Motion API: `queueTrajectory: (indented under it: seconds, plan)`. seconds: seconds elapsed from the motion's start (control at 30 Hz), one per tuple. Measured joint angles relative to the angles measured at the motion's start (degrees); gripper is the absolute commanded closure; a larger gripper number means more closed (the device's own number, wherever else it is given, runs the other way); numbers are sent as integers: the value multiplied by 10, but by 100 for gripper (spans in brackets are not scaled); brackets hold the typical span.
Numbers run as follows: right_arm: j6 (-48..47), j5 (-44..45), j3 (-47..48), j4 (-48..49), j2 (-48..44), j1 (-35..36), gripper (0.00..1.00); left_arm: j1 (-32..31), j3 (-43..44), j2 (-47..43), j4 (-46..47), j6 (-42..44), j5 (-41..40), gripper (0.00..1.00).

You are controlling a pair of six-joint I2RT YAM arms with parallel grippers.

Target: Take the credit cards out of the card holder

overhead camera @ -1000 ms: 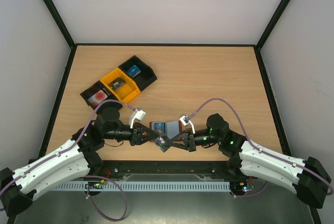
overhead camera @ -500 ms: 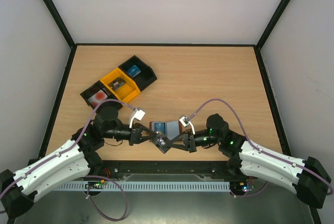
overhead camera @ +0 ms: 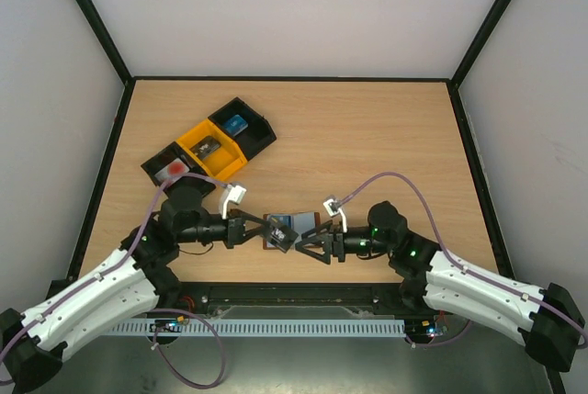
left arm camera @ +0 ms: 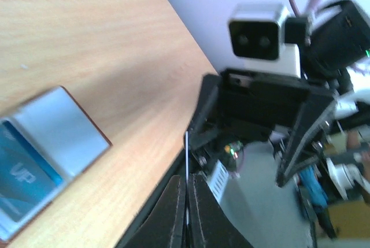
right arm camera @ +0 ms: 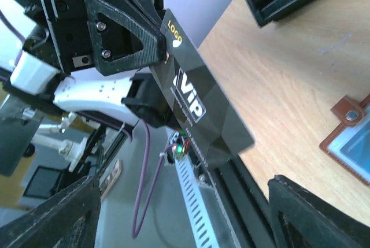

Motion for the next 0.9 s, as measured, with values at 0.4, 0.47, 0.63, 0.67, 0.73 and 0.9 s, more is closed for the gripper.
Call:
queueTrajectory:
  seconds: [0.4,0.47,0.63,0.67,0.73,0.9]
  plan:
    - [7,105,0,-17,-55,0,2,12,13,-122,-67,-43,-332,97]
    - [9,117,0,-18,-55,0,2,12,16,-130,-85,-61,-411,97]
    - [12,133,-1,-21,-55,0,2,15,16,-120,-110,-88,-541,97]
    - [14,136,-1,-21,-55,0,2,15,16,-115,-111,-92,-559,97]
    - [17,139,-4,-21,-55,0,2,20,16,-97,-109,-104,-600,97]
    - [23,140,-9,-21,-59,0,2,65,36,-9,-93,-108,-638,97]
